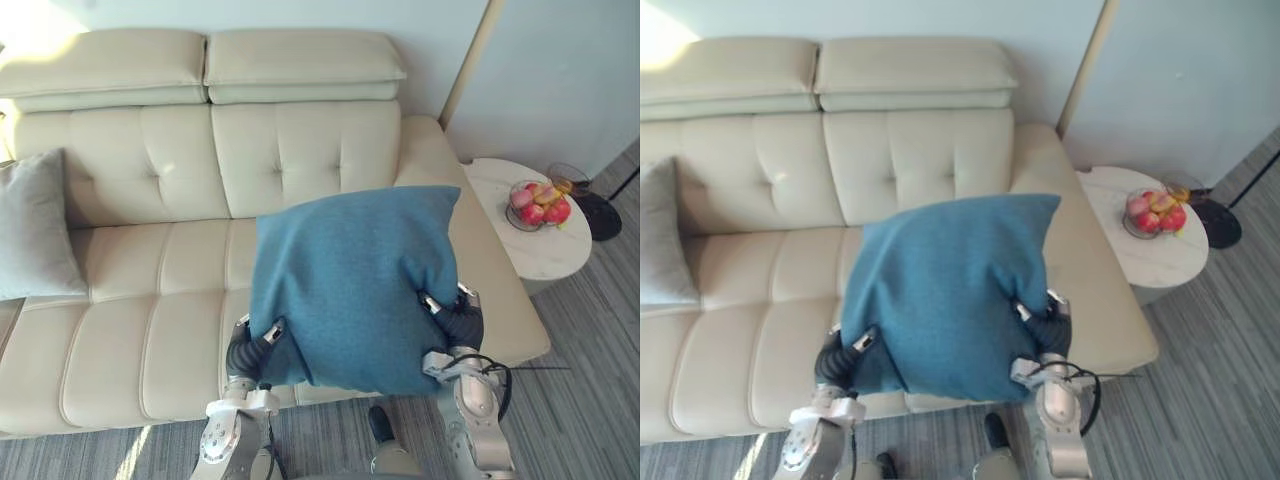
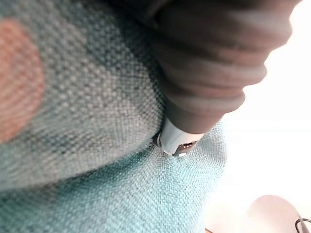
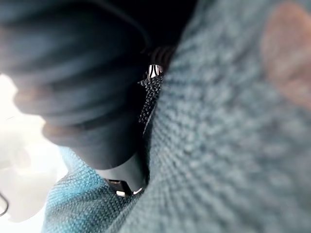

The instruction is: Pick up cushions and gather them together orderly.

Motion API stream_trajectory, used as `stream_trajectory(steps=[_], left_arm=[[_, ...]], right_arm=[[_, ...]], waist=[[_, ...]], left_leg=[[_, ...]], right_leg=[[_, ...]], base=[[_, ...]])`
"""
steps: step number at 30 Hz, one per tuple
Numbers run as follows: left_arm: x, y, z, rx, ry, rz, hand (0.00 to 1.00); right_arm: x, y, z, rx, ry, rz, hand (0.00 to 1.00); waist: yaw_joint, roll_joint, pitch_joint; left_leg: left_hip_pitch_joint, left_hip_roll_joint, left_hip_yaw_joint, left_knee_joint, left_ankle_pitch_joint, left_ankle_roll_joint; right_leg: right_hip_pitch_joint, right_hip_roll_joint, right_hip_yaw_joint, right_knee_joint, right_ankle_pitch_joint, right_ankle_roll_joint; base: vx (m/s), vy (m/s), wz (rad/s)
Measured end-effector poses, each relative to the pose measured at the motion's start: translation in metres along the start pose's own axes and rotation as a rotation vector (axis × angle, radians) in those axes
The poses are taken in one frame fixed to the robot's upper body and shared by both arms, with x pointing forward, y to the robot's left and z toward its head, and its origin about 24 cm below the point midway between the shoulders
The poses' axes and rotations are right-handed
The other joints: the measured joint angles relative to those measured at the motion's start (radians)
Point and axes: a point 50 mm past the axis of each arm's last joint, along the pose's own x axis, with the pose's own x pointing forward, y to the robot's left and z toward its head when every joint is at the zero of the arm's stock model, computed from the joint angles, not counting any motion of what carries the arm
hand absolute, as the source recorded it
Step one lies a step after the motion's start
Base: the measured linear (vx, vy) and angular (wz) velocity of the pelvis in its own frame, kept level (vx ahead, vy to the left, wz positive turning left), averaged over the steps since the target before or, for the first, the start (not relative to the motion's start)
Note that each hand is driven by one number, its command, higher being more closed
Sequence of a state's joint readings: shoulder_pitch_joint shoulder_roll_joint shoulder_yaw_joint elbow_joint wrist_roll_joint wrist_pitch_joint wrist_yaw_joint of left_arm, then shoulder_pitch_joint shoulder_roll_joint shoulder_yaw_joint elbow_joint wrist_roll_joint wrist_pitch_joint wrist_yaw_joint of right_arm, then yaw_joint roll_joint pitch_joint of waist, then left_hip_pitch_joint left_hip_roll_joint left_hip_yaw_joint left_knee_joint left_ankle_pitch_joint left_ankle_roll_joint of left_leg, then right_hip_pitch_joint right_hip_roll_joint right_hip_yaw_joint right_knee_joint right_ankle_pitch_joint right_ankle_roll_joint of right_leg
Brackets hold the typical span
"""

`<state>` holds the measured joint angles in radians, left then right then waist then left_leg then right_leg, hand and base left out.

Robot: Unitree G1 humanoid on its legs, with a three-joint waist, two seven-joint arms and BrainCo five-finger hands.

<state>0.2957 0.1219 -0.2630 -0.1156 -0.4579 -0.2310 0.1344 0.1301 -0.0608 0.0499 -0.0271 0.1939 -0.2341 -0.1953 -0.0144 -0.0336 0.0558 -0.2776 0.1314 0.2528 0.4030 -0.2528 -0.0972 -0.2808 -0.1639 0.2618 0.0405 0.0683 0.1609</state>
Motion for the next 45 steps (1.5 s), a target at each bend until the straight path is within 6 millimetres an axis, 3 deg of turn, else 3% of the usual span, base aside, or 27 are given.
stream_trajectory(steps=[5,8,11,14,17,19,22,24,25,26,28,31,33,39,42,43,45], left_arm=[[0.025,-0.004,0.024,0.025,-0.12,0.012,1.0],[0.04,-0.008,0.04,0.013,-0.192,0.031,1.0],[0.058,-0.019,0.062,0.012,-0.289,0.039,1.0],[0.084,-0.037,0.101,0.025,-0.447,0.032,1.0],[0.119,-0.069,0.163,0.059,-0.645,-0.036,1.0],[0.14,-0.097,0.221,0.111,-0.797,-0.083,1.0],[0.15,-0.125,0.292,0.132,-0.961,-0.075,1.0],[0.157,-0.132,0.312,0.14,-0.974,-0.043,1.0],[0.162,-0.137,0.323,0.151,-0.97,-0.019,1.0],[0.166,-0.139,0.331,0.155,-0.963,0.003,0.0],[0.171,-0.141,0.34,0.154,-0.952,0.036,0.0],[0.169,-0.146,0.368,0.095,-0.962,0.093,0.0],[0.169,-0.149,0.375,0.065,-0.951,0.104,0.0],[0.177,-0.158,0.362,0.033,-0.871,0.069,0.0],[0.183,-0.16,0.344,0.023,-0.815,0.041,0.0],[0.188,-0.157,0.334,0.019,-0.787,0.04,0.0],[0.19,-0.148,0.327,0.006,-0.776,0.042,0.0]], right_arm=[[0.032,0.019,0.02,-0.02,-0.095,0.075,1.0],[0.046,0.031,0.035,-0.022,-0.158,0.094,1.0],[0.06,0.042,0.055,0.002,-0.233,0.082,1.0],[0.083,0.057,0.089,0.035,-0.346,0.056,1.0],[0.121,0.071,0.15,0.042,-0.518,0.017,1.0],[0.146,0.079,0.207,0.021,-0.652,-0.025,1.0],[0.163,0.093,0.278,0.045,-0.766,-0.075,1.0],[0.17,0.096,0.301,0.047,-0.772,-0.107,1.0],[0.174,0.099,0.313,0.046,-0.764,-0.126,0.0],[0.176,0.101,0.32,0.044,-0.751,-0.139,0.0],[0.179,0.104,0.332,0.039,-0.736,-0.155,0.0],[0.174,0.105,0.369,0.058,-0.772,-0.18,0.0],[0.171,0.102,0.382,0.068,-0.784,-0.184,0.0],[0.175,0.083,0.386,0.142,-0.742,-0.173,0.0],[0.184,0.076,0.368,0.104,-0.699,-0.169,0.0],[0.189,0.073,0.352,0.083,-0.664,-0.17,0.0],[0.191,0.069,0.34,0.067,-0.656,-0.16,0.0]], waist=[[0.015,0.034,0.066],[0.025,0.042,0.092],[0.036,0.044,0.125],[0.047,0.043,0.135],[0.056,0.047,0.189],[0.054,0.05,0.234],[0.048,0.068,0.302],[0.043,0.083,0.317],[0.041,0.089,0.32],[0.04,0.089,0.323],[0.04,0.09,0.326],[0.041,0.095,0.331],[0.048,0.099,0.335],[0.058,0.101,0.352],[0.056,0.099,0.362],[0.055,0.099,0.362],[0.055,0.098,0.362]], left_leg=[[-0.077,-0.018,-0.025,-0.021,0.052,0.012],[-0.145,-0.017,-0.035,-0.016,0.076,0.012],[-0.209,-0.008,-0.047,-0.012,0.095,0.007],[-0.283,-0.003,-0.063,-0.015,0.124,-0.003],[-0.327,-0.014,-0.09,-0.07,0.189,-0.011],[-0.359,-0.026,-0.124,-0.16,0.268,-0.019],[-0.375,-0.025,-0.159,-0.287,0.369,-0.032],[-0.382,-0.026,-0.175,-0.338,0.405,-0.037],[-0.385,-0.026,-0.183,-0.379,0.429,-0.036],[-0.386,-0.026,-0.185,-0.416,0.451,-0.037],[-0.396,-0.028,-0.187,-0.457,0.474,-0.036],[-0.468,-0.031,-0.209,-0.496,0.509,-0.036],[-0.506,-0.032,-0.218,-0.504,0.52,-0.037],[-0.588,-0.034,-0.227,-0.504,0.527,-0.042],[-0.601,-0.037,-0.226,-0.504,0.529,-0.044],[-0.603,-0.037,-0.222,-0.504,0.528,-0.044],[-0.601,-0.035,-0.22,-0.504,0.528,-0.044]], right_leg=[[-0.067,-0.021,-0.084,0.009,0.034,-0.007],[-0.134,-0.022,-0.101,0.031,0.039,-0.006],[-0.198,-0.015,-0.128,0.066,0.037,-0.01],[-0.285,-0.008,-0.143,0.106,0.034,-0.015],[-0.344,-0.01,-0.16,0.113,0.055,-0.025],[-0.387,-0.013,-0.186,0.083,0.09,-0.035],[-0.421,-0.006,-0.225,0.042,0.129,-0.043],[-0.439,-0.004,-0.238,0.038,0.134,-0.047],[-0.453,-0.004,-0.248,0.031,0.138,-0.05],[-0.46,-0.002,-0.252,0.014,0.148,-0.051],[-0.472,-0.002,-0.258,-0.017,0.164,-0.049],[-0.532,-0.006,-0.282,-0.05,0.183,-0.047],[-0.567,-0.008,-0.292,-0.049,0.184,-0.047],[-0.652,-0.018,-0.314,-0.011,0.165,-0.037],[-0.69,-0.023,-0.313,0.04,0.14,-0.038],[-0.705,-0.025,-0.31,0.065,0.129,-0.04],[-0.712,-0.024,-0.31,0.084,0.119,-0.04]], base=[[-0.09,-0.026,0.2],[-0.13,-0.051,0.18],[-0.14,-0.084,0.18],[-0.1,-0.069,0.13],[-0.08,-0.052,0.24],[-0.12,-0.053,0.39],[-0.09,-0.059,0.3],[-0.06,-0.045,0.21],[-0.05,-0.039,0.16],[-0.03,-0.026,0.12],[-0.01,-0.018,0.08],[0.0,-0.01,0.15],[0.02,-0.001,0.15],[0.03,0.008,0.08],[0.0,0.009,0.03],[0.0,0.0,0.0],[-0.01,-0.008,-0.02]])
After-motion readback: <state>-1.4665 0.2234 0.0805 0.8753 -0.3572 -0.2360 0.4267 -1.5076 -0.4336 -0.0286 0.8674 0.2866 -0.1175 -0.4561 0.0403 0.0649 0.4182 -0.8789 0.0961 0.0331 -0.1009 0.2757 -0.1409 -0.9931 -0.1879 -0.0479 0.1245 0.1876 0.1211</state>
